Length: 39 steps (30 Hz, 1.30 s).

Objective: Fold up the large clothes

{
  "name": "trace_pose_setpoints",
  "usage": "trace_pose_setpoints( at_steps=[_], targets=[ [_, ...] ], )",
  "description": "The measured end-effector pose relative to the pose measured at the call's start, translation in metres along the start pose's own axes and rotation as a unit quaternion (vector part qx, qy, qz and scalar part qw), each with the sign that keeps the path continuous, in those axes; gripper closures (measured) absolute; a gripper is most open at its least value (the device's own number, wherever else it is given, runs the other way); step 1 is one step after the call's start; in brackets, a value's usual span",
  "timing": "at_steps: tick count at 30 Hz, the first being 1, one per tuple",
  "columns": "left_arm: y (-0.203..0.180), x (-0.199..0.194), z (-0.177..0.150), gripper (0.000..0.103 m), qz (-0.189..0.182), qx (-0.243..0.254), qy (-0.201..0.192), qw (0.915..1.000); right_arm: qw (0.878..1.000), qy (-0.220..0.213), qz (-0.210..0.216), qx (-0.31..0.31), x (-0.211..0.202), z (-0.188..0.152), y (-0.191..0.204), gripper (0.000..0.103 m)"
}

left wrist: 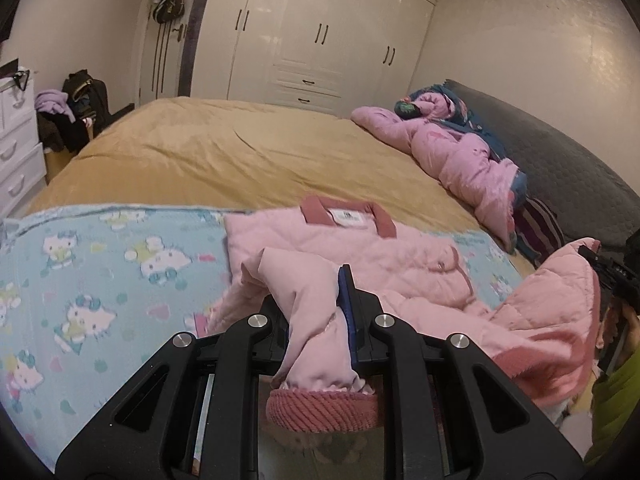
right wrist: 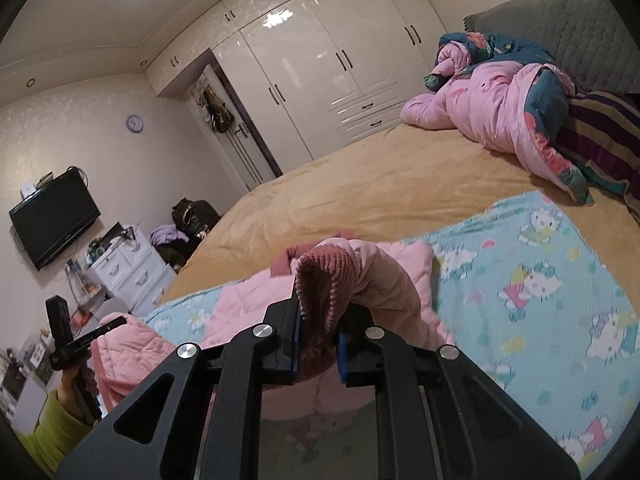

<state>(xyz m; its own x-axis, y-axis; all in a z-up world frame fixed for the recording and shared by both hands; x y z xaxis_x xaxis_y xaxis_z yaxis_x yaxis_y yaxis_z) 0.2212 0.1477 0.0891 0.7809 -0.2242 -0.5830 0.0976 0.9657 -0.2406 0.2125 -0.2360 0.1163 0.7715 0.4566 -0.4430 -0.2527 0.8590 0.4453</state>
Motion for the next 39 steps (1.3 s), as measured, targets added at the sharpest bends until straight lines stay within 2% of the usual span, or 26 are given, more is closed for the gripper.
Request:
trace_pose_setpoints(
  at_steps=[10, 20, 27, 35, 39],
  targets=[
    [0.023, 0.046, 0.056, 0.092, 0.039, -0.007, -0.012, 0.9991, 0.999, -0.017, -0.028, 0.032, 0.059, 0.056, -0.029, 0.091],
    [0.039, 0.103, 0.093, 0.092, 0.073, -0.002, 0.0, 0.9974, 0.997, 0.011, -0.067, 0.029, 0.126, 0.095, -0.049, 0.091],
    [0.054, 0.154, 0.102, 0.092, 0.089, -0.015, 0.032, 0.9954, 0.995, 0.039, -0.093, 0.029, 0.176, 0.099, -0.064, 0.091],
    [0.07, 0.204, 0.094, 0.092, 0.101, -0.031, 0.065, 0.9923, 0.988, 0.088, -0.12, 0.033, 0.229, 0.089, -0.086, 0.091],
    [0.074, 0.224, 0.087, 0.092, 0.111, -0.034, 0.077, 0.9903, 0.988, 0.093, -0.113, 0.054, 0.24, 0.083, -0.095, 0.087]
  ],
)
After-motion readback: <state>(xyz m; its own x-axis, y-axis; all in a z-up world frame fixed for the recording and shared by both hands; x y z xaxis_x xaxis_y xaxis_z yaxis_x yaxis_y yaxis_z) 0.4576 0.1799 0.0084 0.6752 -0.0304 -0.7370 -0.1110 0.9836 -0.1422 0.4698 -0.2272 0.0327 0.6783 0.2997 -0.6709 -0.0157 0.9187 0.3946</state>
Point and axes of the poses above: each gripper's, at about its wrist camera, not at the fingertips, and x roughly the way its jaws point, y to its left, z to its top, the point moved 4 cm from there along x, roughly the way its jaws point, and after that the axes turned 3 degrees about y, right-handed, at the moved point
